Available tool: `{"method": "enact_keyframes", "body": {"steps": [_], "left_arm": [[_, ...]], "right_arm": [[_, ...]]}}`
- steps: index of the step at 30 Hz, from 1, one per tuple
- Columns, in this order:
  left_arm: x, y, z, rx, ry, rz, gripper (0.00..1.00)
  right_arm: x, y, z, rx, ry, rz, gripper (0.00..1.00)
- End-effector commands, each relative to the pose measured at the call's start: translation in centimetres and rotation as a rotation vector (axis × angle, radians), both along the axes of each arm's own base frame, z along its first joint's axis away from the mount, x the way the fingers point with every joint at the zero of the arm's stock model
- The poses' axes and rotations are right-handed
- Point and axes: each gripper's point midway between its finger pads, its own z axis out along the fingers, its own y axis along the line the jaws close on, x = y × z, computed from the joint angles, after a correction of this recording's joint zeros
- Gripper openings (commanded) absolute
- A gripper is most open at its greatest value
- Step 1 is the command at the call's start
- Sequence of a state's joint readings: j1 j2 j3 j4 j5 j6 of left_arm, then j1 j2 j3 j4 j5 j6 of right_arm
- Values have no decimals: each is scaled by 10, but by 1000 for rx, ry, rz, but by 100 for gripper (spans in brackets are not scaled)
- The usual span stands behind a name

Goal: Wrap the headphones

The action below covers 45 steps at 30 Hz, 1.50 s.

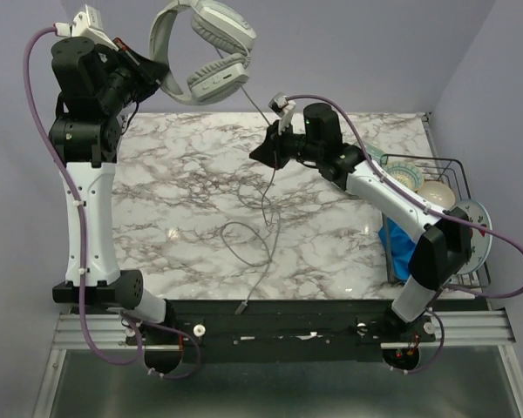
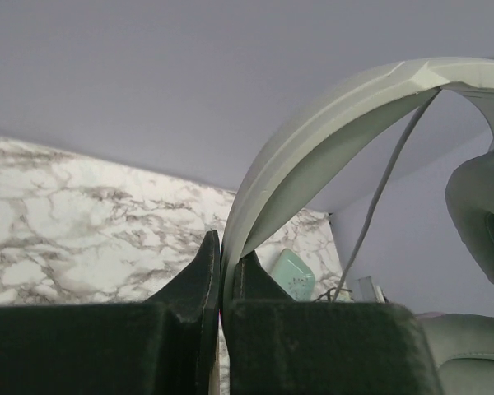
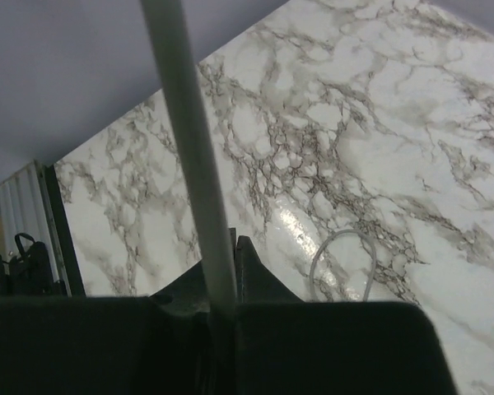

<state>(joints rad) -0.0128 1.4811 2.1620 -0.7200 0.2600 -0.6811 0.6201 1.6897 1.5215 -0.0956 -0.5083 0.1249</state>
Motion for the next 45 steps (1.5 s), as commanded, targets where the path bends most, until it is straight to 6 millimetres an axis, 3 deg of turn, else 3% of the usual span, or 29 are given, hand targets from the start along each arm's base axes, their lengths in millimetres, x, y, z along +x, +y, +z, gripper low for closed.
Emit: {"method": "enact_keyframes", "body": {"steps": [1, 4, 8, 12, 14, 15, 17, 18, 19, 22, 27, 29, 35, 38, 39, 41, 42, 43, 44, 45], "left_arm": [[23, 22, 4, -147, -5, 49, 0], [36, 48, -1, -111, -15, 146, 0], [55, 93, -11, -26, -25, 345, 0], [72, 108, -30, 26, -1, 410, 0], [81, 110, -47, 32, 35, 409, 0], [85, 105, -54, 25, 49, 378, 0], [87, 96, -66, 3, 77, 331, 0], [86, 90, -69, -29, 90, 303, 0], [83, 79, -68, -49, 92, 248, 0], [74, 63, -65, -104, 99, 175, 0], [60, 56, -45, -132, 66, 140, 0], [58, 55, -42, -132, 59, 141, 0], [70, 55, -71, -140, 113, 150, 0], [82, 74, -91, 6, 114, 274, 0], [87, 84, -107, 77, 131, 357, 0], [90, 91, -112, 226, 85, 404, 0], [93, 88, -132, 280, 109, 407, 0], [91, 103, -136, 389, 103, 458, 0], [93, 91, -133, 438, 63, 452, 0], [94, 88, -150, 496, 80, 444, 0]], "right_arm": [[-34, 31, -29, -155, 77, 38, 6], [-58, 49, -38, -237, 52, 91, 3], [-86, 56, -49, -324, 33, 144, 1], [-106, 69, -49, -350, 26, 188, 1], [-116, 75, -52, -376, 28, 213, 1], [-114, 79, -60, -400, 36, 208, 1], [-111, 85, -55, -413, 29, 200, 1], [-102, 86, -66, -443, 35, 171, 1], [-95, 88, -57, -437, 14, 147, 1], [-73, 86, -56, -458, -32, 42, 1], [-54, 92, -44, -459, -78, -6, 3], [-52, 93, -51, -490, -65, -2, 4], [-61, 107, -31, -439, -82, 39, 7], [-68, 105, -29, -456, -107, 47, 7], [-71, 100, -18, -447, -124, 36, 7], [-82, 95, -20, -462, -131, 53, 7], [-86, 93, -20, -463, -132, 61, 7], [-92, 87, -11, -454, -137, 66, 7], [-96, 82, -17, -473, -130, 74, 7], [-98, 76, -20, -490, -127, 71, 7]]}}
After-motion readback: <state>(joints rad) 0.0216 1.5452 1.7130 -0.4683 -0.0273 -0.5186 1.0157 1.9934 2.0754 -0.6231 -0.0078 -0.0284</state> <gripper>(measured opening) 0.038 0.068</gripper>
